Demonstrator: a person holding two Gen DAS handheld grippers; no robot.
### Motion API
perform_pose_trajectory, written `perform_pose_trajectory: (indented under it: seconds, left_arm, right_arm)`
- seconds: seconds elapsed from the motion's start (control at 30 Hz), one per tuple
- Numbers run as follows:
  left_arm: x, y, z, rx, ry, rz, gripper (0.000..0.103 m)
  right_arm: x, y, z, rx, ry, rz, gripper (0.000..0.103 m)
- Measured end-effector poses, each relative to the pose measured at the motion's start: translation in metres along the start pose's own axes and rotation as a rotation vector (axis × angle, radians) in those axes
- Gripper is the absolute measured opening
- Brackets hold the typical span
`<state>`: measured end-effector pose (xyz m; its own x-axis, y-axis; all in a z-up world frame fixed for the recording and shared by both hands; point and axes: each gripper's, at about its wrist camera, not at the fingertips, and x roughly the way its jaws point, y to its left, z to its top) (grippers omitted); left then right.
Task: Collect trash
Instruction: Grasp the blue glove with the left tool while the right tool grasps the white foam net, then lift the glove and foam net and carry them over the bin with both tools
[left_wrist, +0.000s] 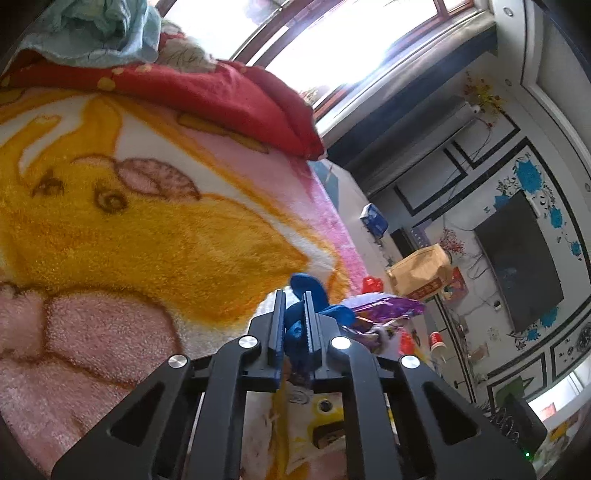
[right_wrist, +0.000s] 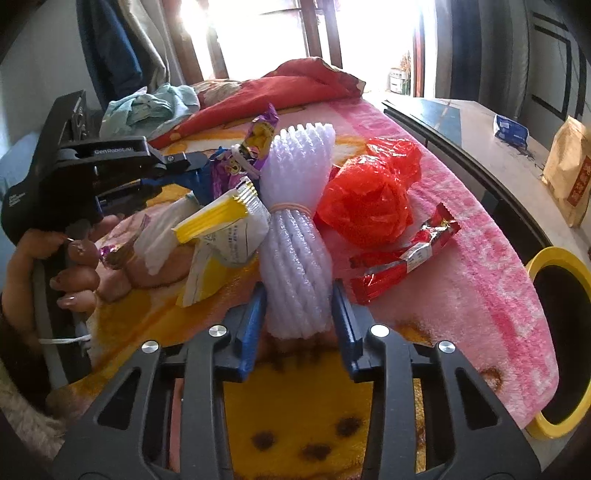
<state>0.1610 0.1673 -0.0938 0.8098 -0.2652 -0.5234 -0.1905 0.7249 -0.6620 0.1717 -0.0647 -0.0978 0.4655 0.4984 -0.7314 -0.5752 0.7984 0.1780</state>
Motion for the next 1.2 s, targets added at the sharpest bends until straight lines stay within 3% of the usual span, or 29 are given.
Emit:
perform_pose_trajectory:
  seconds: [0.53, 0.83, 1.2]
  left_arm:
    - [-0.071, -0.041, 0.005, 0.075, -0.169, -0.098, 0.005]
    - [-0.085, -0.068, 0.0, 0.121, -0.18, -0.159, 0.005]
    - [-0.08, -0.093, -0.011, 0.181, -0.146, -0.206, 0.005]
  right_arm:
    - [-0.041, 0.005, 0.015, -0.019, -0.112, 0.039, 0.021]
    - [-0.066, -0.004, 0.025, -0.009, -0.196, 0.024, 0.02]
    - [-0.083, -0.027, 0.03, 0.049, -0.235, -0.001, 0.02]
